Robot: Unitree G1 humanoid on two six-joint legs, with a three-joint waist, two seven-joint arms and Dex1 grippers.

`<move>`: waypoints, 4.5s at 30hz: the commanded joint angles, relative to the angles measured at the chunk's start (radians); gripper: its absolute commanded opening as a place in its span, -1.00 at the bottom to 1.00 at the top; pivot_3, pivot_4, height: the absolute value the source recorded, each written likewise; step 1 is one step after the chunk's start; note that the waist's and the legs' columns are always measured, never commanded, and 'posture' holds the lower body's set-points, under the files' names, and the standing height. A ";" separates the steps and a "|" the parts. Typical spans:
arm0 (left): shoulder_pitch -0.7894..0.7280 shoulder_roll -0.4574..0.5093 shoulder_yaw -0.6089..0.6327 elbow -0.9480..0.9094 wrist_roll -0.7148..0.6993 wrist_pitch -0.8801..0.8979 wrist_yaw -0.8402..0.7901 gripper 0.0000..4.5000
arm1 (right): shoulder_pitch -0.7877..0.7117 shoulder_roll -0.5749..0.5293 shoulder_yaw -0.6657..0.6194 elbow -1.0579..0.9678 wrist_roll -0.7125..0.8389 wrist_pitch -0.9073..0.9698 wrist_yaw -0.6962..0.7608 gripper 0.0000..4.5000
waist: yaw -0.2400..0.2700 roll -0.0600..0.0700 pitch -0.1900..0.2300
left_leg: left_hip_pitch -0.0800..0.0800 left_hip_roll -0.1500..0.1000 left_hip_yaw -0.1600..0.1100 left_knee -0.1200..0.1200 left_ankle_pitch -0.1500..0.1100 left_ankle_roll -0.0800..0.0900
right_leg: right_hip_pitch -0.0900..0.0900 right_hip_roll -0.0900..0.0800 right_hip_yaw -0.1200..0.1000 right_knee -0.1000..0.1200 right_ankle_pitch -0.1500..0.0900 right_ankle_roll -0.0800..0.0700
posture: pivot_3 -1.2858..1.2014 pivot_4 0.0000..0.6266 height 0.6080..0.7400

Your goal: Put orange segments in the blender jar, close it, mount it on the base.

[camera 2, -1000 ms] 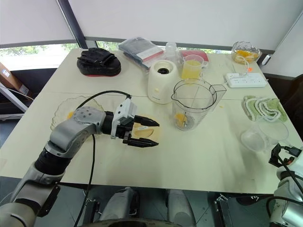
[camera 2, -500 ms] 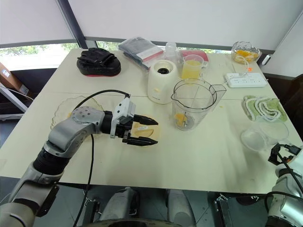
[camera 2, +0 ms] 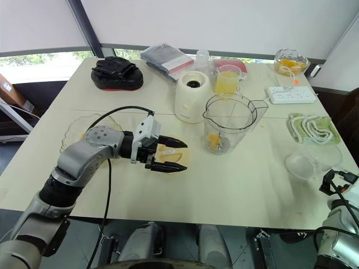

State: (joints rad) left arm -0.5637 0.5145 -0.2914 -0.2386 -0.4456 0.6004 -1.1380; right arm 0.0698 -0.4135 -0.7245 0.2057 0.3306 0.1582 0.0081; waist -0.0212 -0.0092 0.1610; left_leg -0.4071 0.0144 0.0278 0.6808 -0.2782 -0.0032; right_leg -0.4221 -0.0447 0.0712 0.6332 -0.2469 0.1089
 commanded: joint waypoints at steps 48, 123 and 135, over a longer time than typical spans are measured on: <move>-0.047 -0.014 0.001 0.029 0.027 -0.043 0.004 0.54 | -0.084 0.030 0.006 -0.372 0.115 0.090 -0.094 -0.98 | 0.001 0.002 0.001 | 0.000 0.000 0.000 0.000 0.000 0.000 | 0.001 0.000 0.000 -0.001 0.000 0.000 | 0.03 -0.52 1.00; -0.085 -0.077 -0.008 0.163 0.128 -0.155 -0.029 0.54 | -0.456 -0.390 0.410 -0.714 -0.277 0.147 0.285 -0.98 | 0.004 0.002 0.004 | -0.003 0.000 0.000 -0.001 -0.001 0.001 | -0.002 0.000 0.000 -0.002 0.000 0.001 | 0.03 -0.52 1.00; -0.084 -0.079 -0.008 0.165 0.133 -0.160 -0.034 0.54 | -0.368 -0.411 0.447 -0.696 -0.384 0.006 0.361 -0.98 | 0.005 0.001 0.005 | -0.002 0.000 0.000 -0.001 -0.001 0.001 | -0.002 0.000 0.000 -0.002 0.000 0.001 | 0.03 -0.52 1.00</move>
State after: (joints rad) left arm -0.6302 0.4367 -0.3022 -0.0577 -0.3107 0.4600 -1.1696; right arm -0.2847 -0.8177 -0.2530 -0.4671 -0.0390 0.1886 0.3710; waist -0.0164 -0.0085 0.1660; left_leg -0.4096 0.0140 0.0282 0.6797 -0.2787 -0.0022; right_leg -0.4245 -0.0446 0.0712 0.6310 -0.2469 0.1096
